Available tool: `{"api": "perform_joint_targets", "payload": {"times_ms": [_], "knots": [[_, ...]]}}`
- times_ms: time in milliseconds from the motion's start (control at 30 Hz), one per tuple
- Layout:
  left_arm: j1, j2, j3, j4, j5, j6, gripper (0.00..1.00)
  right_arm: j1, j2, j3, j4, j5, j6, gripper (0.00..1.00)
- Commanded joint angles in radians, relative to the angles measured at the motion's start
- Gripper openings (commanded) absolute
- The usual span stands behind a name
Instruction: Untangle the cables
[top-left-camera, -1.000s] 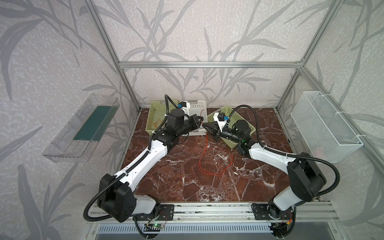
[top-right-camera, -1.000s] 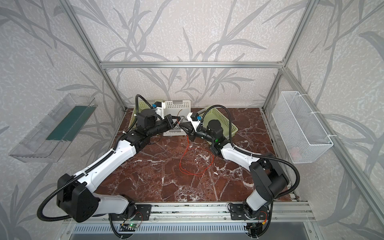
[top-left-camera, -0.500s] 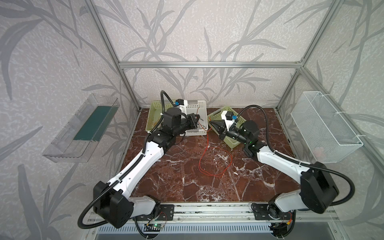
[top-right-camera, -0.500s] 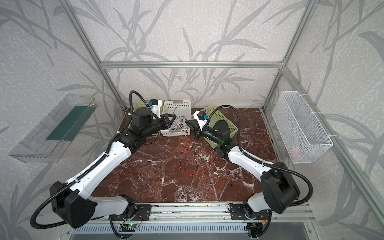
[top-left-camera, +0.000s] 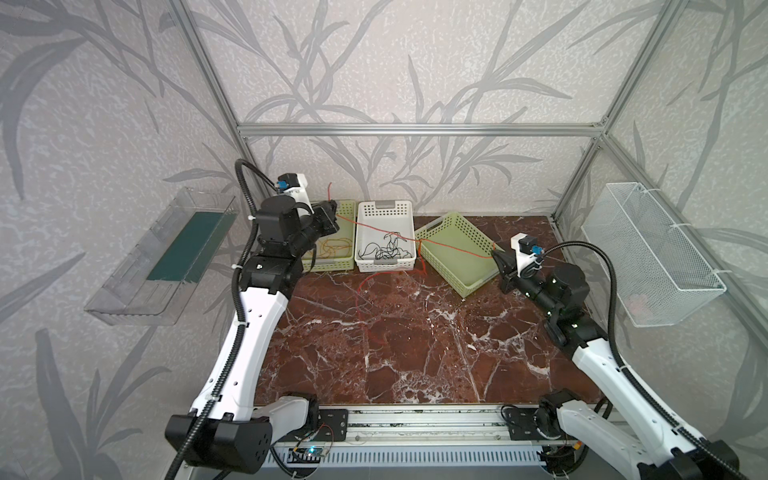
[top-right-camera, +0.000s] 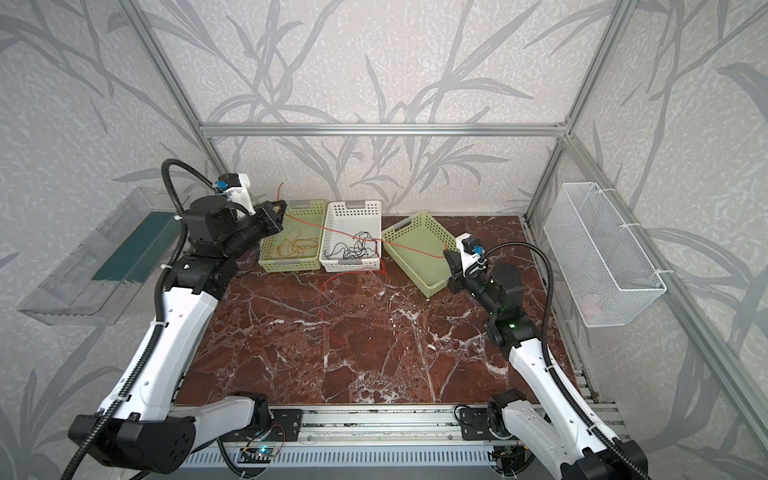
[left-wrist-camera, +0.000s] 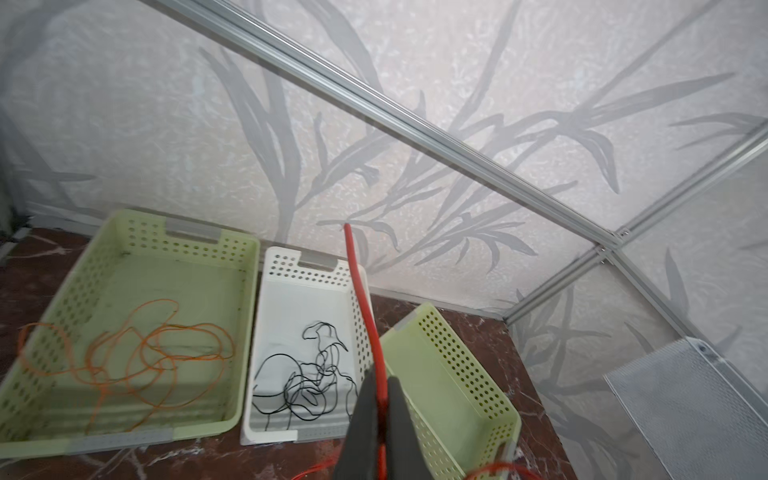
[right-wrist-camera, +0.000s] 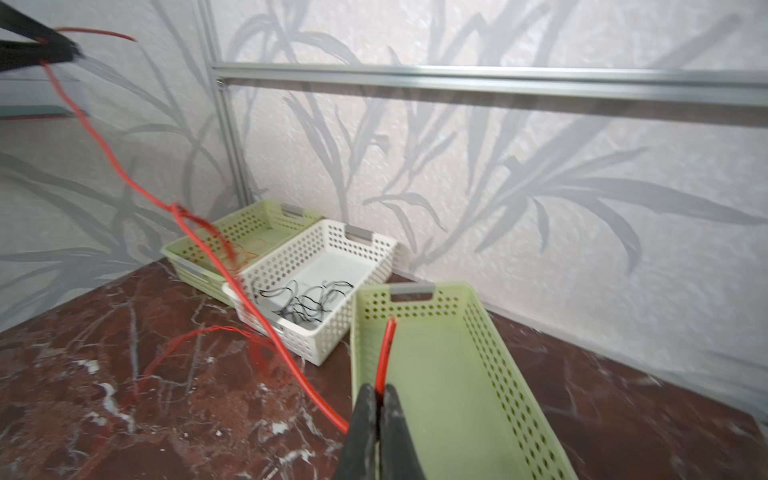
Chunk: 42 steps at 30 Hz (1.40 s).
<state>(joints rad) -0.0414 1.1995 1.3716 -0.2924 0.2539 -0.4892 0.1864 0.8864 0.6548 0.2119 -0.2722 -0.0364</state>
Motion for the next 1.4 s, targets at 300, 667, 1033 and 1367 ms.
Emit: {"api": "perform_joint_targets", "payload": {"times_ms": [300, 667, 1033, 1367], "knots": [[0.236, -0.031, 0.059, -0.031, -0.045, 0.017, 0.0, -0.294, -0.06, -0.038, -0.221, 0.12, -0.029, 0.0], [0.336, -0.009, 0.109, -0.063, -0.097, 0.064, 0.0, -0.405, -0.044, -0.068, -0.282, 0.237, -0.074, 0.0], [0.378, 0.051, 0.176, -0.118, -0.084, 0.096, 0.0, -0.405, 0.0, -0.081, -0.326, 0.33, -0.091, 0.0], [0.345, 0.05, 0.087, -0.055, 0.174, -0.037, 0.0, -0.394, 0.005, -0.175, -0.266, 0.184, -0.068, 0.0]]}}
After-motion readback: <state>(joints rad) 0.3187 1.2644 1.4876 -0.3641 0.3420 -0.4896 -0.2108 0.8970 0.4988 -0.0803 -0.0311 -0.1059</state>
